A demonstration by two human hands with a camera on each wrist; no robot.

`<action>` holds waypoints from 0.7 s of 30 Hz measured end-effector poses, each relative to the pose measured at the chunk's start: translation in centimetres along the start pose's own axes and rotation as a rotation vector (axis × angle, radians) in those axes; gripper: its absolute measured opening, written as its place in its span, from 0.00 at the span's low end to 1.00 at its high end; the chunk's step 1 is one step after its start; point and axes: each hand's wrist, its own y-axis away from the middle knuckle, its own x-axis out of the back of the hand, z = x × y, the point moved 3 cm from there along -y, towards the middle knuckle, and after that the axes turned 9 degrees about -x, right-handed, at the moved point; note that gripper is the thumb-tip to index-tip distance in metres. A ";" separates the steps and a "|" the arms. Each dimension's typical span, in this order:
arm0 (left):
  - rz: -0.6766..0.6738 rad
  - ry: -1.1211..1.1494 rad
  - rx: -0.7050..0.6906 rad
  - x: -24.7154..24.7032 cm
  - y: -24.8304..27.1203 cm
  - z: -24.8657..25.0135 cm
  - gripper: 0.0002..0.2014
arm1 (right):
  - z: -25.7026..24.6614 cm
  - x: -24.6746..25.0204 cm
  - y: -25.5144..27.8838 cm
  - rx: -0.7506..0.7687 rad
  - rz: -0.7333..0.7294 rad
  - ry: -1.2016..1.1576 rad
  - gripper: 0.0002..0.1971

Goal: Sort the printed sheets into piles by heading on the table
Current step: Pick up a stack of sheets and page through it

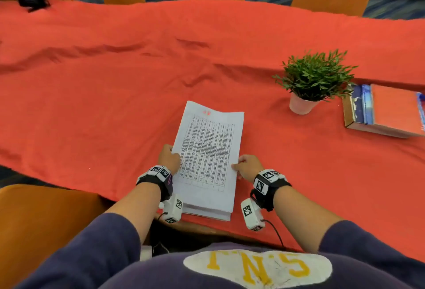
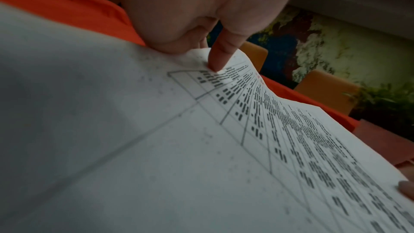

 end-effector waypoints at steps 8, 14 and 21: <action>-0.049 -0.188 0.094 -1.5 -1.5 -4.9 0.16 | 1.2 -3.0 -1.2 -0.138 0.074 0.229 0.11; -0.057 -0.276 0.108 -1.8 -3.8 -6.0 0.18 | 1.0 -3.1 -2.5 -0.162 0.092 0.203 0.11; -0.147 -0.088 0.140 -2.0 -3.0 -4.0 0.10 | 0.7 -3.1 -3.5 -0.254 0.015 0.100 0.16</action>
